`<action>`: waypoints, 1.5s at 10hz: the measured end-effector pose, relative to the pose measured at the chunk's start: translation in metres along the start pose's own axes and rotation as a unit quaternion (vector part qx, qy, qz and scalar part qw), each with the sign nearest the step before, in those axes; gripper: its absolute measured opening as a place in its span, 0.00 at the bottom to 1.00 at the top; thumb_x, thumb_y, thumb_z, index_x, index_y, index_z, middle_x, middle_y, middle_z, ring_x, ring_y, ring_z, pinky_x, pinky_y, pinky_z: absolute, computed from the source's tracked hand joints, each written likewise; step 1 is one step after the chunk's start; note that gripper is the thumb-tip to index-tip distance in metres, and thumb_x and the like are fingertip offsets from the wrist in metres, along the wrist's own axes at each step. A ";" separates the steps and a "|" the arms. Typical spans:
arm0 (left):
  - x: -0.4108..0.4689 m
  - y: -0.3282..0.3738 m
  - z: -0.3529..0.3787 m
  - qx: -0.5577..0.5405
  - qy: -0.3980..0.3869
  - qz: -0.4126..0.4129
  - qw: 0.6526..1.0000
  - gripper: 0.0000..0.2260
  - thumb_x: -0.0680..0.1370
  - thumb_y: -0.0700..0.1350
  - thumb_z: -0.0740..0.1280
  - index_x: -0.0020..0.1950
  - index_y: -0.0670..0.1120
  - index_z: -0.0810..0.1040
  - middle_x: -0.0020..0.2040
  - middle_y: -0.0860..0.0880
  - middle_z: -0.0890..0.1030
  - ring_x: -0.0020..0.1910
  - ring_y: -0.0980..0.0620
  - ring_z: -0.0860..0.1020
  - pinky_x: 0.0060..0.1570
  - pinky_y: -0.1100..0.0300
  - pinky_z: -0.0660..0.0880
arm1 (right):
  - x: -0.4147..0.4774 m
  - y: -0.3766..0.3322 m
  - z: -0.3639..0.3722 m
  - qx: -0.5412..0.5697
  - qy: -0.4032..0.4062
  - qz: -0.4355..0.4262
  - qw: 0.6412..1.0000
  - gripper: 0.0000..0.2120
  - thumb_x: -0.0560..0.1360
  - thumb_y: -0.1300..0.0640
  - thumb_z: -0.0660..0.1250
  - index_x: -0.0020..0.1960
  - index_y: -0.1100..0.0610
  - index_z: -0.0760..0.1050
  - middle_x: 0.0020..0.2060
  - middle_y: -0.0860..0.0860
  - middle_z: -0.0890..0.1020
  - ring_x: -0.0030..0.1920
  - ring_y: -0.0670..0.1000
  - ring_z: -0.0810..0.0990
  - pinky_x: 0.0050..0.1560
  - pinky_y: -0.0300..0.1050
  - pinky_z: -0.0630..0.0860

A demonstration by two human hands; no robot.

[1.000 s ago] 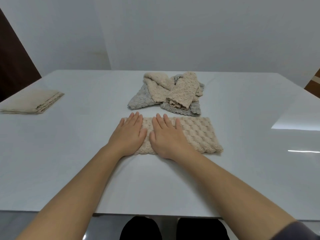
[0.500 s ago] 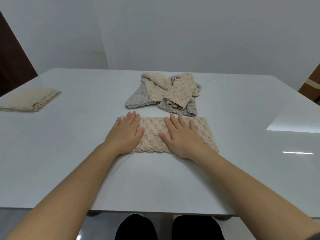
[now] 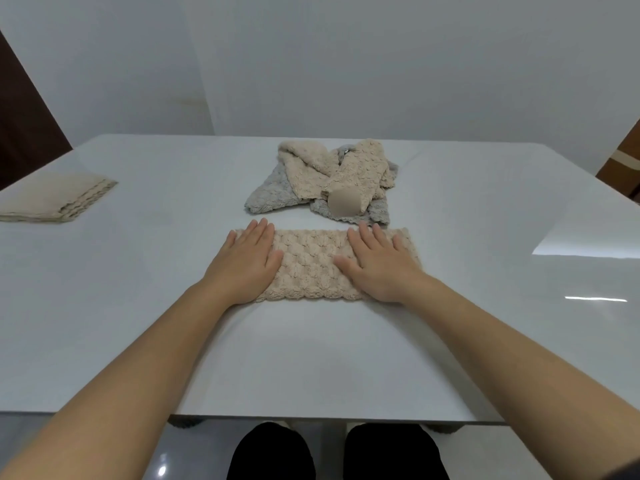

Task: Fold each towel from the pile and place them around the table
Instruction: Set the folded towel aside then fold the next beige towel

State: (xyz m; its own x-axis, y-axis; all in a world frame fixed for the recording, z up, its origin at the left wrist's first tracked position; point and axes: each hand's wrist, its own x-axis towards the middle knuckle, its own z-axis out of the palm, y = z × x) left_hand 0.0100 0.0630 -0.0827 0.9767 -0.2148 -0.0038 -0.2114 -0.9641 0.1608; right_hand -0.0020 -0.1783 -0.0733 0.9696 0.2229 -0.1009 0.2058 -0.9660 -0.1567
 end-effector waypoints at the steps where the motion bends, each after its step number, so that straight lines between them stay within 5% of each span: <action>1: -0.001 0.000 0.000 -0.004 0.000 -0.003 1.000 0.27 0.84 0.54 0.44 0.80 0.45 0.44 0.80 0.49 0.44 0.78 0.54 0.41 0.76 0.53 0.40 | 0.000 0.007 0.000 -0.012 0.033 0.020 0.999 0.35 0.80 0.35 0.41 0.80 0.54 0.42 0.79 0.54 0.42 0.78 0.54 0.39 0.76 0.55 0.37; 5: 0.000 0.009 -0.012 0.079 -0.014 -0.023 0.997 0.28 0.83 0.54 0.44 0.80 0.42 0.43 0.80 0.44 0.42 0.79 0.50 0.41 0.76 0.48 0.40 | -0.004 0.010 0.003 -0.015 0.047 0.032 0.998 0.34 0.80 0.36 0.42 0.80 0.52 0.43 0.79 0.54 0.44 0.79 0.55 0.41 0.76 0.58 0.39; 6: 0.000 0.034 -0.024 0.105 0.074 -0.018 0.991 0.30 0.82 0.47 0.52 0.79 0.40 0.42 0.80 0.41 0.43 0.79 0.45 0.42 0.77 0.48 0.42 | -0.003 0.009 0.005 -0.018 0.051 0.029 0.998 0.34 0.80 0.36 0.42 0.80 0.52 0.43 0.79 0.54 0.45 0.79 0.55 0.41 0.76 0.58 0.40; 7: 0.001 0.086 -0.022 0.066 0.122 0.031 0.990 0.30 0.81 0.43 0.54 0.79 0.40 0.44 0.80 0.42 0.46 0.79 0.46 0.45 0.77 0.49 0.44 | -0.002 0.009 0.006 -0.017 0.054 0.031 0.998 0.33 0.81 0.37 0.42 0.80 0.52 0.44 0.79 0.54 0.45 0.79 0.55 0.41 0.77 0.58 0.40; 8: 0.004 0.124 -0.001 0.002 0.084 0.020 0.996 0.27 0.82 0.46 0.49 0.79 0.41 0.45 0.80 0.44 0.47 0.79 0.49 0.45 0.77 0.51 0.43 | -0.003 0.010 0.006 -0.022 0.052 0.034 0.998 0.32 0.81 0.39 0.41 0.80 0.53 0.44 0.80 0.54 0.45 0.79 0.54 0.42 0.77 0.58 0.40; 15: -0.006 0.041 0.006 0.009 0.024 -0.059 0.998 0.28 0.83 0.55 0.44 0.80 0.46 0.45 0.80 0.48 0.44 0.79 0.51 0.43 0.76 0.51 0.41 | -0.004 0.013 0.005 -0.002 0.057 0.024 0.998 0.33 0.81 0.37 0.43 0.80 0.51 0.44 0.79 0.53 0.44 0.79 0.53 0.41 0.77 0.57 0.39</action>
State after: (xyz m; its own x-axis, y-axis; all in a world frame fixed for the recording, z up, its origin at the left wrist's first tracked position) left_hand -0.0051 0.0242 -0.0825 0.9954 -0.0924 0.0253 -0.0951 -0.9849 0.1445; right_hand -0.0037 -0.1910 -0.0796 0.9872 0.1594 0.0038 0.1581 -0.9760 -0.1500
